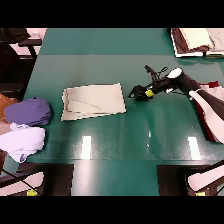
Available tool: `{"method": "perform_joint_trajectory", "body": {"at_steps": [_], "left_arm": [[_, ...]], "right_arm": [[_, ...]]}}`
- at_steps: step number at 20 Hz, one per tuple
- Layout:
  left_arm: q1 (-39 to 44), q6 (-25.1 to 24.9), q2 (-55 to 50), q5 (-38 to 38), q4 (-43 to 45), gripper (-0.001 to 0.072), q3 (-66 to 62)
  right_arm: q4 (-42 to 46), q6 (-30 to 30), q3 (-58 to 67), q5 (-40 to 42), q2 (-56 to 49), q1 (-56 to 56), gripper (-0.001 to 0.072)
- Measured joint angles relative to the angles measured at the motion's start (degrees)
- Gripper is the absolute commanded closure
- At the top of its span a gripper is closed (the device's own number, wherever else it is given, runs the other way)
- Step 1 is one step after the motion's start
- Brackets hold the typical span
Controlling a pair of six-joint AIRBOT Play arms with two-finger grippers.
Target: Fold the shirts.
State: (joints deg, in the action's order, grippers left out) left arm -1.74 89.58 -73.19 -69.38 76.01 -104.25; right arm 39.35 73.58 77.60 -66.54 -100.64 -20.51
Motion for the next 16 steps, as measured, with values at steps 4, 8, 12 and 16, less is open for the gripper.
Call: {"method": "perform_joint_trajectory", "body": {"at_steps": [4,8,12,16], "left_arm": [[2.86,-0.02,-1.03,0.42,-0.15,0.0680,0.46],[5.20,0.00,-1.53,0.37,-0.24,0.0681,1.49],[6.05,0.00,-1.68,0.33,-1.92,0.0681,2.54],[6.40,0.02,-1.68,-0.07,-4.31,0.0681,2.91]], "right_arm": [[-4.31,0.26,6.01,0.44,-6.64,-4.81,0.0252],[-6.86,0.31,14.86,0.92,-13.40,-9.92,0.0697],[-6.36,0.94,21.51,1.03,-15.45,-10.95,0.0697],[1.07,4.35,24.39,1.27,-10.62,-4.63,0.0697]]}}
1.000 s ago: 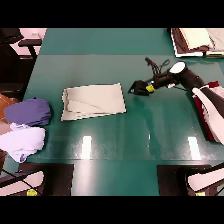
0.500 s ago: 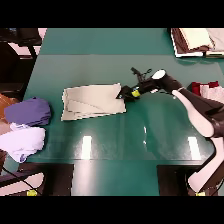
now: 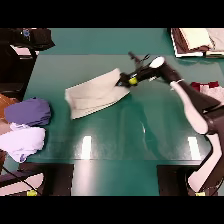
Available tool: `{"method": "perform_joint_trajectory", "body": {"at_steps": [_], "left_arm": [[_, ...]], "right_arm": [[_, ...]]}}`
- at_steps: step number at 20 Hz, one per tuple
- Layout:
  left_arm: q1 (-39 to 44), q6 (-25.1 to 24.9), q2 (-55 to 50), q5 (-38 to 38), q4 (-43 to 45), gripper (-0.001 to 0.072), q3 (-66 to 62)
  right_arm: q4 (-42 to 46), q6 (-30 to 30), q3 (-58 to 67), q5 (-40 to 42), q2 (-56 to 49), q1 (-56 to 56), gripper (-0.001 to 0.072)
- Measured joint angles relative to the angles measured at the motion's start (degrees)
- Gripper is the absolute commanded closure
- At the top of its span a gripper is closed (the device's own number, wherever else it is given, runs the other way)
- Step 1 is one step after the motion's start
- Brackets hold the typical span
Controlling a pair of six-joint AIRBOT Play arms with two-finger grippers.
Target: Fold the shirts.
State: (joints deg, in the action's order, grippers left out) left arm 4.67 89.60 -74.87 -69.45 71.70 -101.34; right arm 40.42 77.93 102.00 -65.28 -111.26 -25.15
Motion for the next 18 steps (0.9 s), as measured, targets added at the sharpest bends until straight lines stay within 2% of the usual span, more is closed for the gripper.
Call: {"method": "perform_joint_trajectory", "body": {"at_steps": [8,14,18], "left_arm": [[3.19,-0.96,0.00,0.59,-3.21,0.0681,0.07],[8.59,-1.40,0.00,4.96,-3.48,0.0681,0.07],[10.75,-1.53,0.00,6.54,-3.58,0.0681,0.07]], "right_arm": [[13.62,4.07,-3.89,-1.05,18.10,26.86,0.0697],[16.15,4.66,-9.60,-1.27,26.69,45.55,0.0697],[16.20,4.90,-11.37,-1.16,28.24,51.98,0.0697]]}}
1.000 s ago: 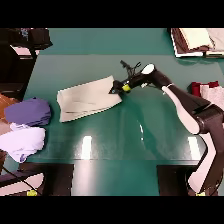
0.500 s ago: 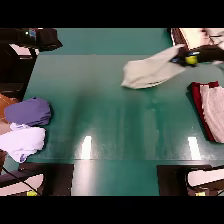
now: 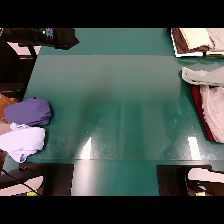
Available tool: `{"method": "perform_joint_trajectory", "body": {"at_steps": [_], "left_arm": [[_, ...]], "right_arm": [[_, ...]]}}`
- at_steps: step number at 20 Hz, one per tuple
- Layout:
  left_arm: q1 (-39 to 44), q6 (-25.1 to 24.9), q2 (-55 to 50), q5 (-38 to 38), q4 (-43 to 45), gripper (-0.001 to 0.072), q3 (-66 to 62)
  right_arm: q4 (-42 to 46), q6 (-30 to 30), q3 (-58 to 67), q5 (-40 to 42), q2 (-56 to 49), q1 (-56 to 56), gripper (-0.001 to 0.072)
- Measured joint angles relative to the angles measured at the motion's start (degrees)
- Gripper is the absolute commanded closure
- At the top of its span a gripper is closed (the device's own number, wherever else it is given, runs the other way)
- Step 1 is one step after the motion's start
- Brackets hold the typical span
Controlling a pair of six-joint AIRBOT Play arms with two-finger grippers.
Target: Fold the shirts.
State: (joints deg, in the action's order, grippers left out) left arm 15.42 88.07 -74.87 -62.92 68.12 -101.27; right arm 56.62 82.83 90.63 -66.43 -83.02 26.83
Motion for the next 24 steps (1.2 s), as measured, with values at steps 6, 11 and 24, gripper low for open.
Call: {"method": "perform_joint_trajectory", "body": {"at_steps": [6,11,24], "left_arm": [[0.81,-0.02,0.00,0.61,0.33,0.0681,0.00],[0.90,-0.02,0.00,0.70,0.44,0.0681,0.00],[0.90,-2.64,0.00,-1.40,0.68,0.0681,0.00]], "right_arm": [[0.00,-0.09,8.85,-2.97,0.55,2.69,0.0697],[3.15,0.46,16.02,-11.56,0.74,3.15,0.0697],[14.99,1.75,-11.43,-18.86,17.84,13.53,0.0109]]}}
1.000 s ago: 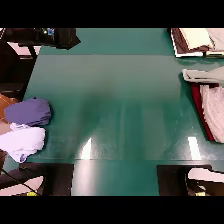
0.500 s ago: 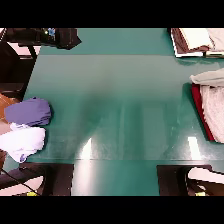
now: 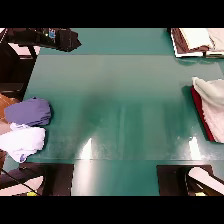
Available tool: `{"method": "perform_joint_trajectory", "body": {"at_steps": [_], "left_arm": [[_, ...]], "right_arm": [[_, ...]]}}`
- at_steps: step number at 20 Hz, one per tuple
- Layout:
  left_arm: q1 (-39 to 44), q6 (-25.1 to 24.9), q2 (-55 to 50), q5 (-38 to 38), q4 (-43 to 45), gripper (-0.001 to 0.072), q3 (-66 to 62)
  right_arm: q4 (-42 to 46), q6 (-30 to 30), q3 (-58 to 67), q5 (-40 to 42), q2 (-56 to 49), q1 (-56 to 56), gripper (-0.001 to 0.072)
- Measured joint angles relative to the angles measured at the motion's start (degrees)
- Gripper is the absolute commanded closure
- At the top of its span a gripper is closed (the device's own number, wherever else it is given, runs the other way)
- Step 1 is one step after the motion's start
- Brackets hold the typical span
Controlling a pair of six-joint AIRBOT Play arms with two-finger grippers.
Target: Fold the shirts.
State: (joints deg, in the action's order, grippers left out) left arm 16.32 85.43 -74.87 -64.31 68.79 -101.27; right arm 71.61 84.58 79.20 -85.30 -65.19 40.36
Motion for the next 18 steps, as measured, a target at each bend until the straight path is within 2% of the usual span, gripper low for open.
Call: {"method": "perform_joint_trajectory", "body": {"at_steps": [3,7,12,15,16,17,18], "left_arm": [[0.00,-0.24,0.00,-0.76,0.00,0.0680,0.00],[0.00,-1.29,0.00,-1.75,0.02,0.0680,0.00],[0.00,-1.73,0.00,-2.12,-0.02,0.0680,0.00],[0.00,-1.79,0.00,-2.08,-0.11,0.0680,0.00],[0.00,-1.81,0.00,-1.97,-0.13,0.0680,0.00],[0.00,-1.86,0.00,-1.84,-0.17,0.0680,0.02],[0.00,-1.88,0.00,-1.64,-0.22,0.0680,0.00]], "right_arm": [[0.44,0.00,-6.38,0.39,2.69,5.31,0.0095],[-2.27,0.02,-7.54,0.85,4.96,7.98,0.0095],[-9.25,0.00,-2.78,3.91,6.91,-5.46,0.0101],[-10.80,0.00,0.35,6.69,7.26,-19.76,0.0320],[-10.95,0.00,1.11,7.80,7.32,-24.46,0.0486],[-11.15,-0.02,1.81,9.07,7.39,-29.35,0.0695],[-11.28,-0.13,2.29,10.23,7.41,-33.62,0.0697]]}}
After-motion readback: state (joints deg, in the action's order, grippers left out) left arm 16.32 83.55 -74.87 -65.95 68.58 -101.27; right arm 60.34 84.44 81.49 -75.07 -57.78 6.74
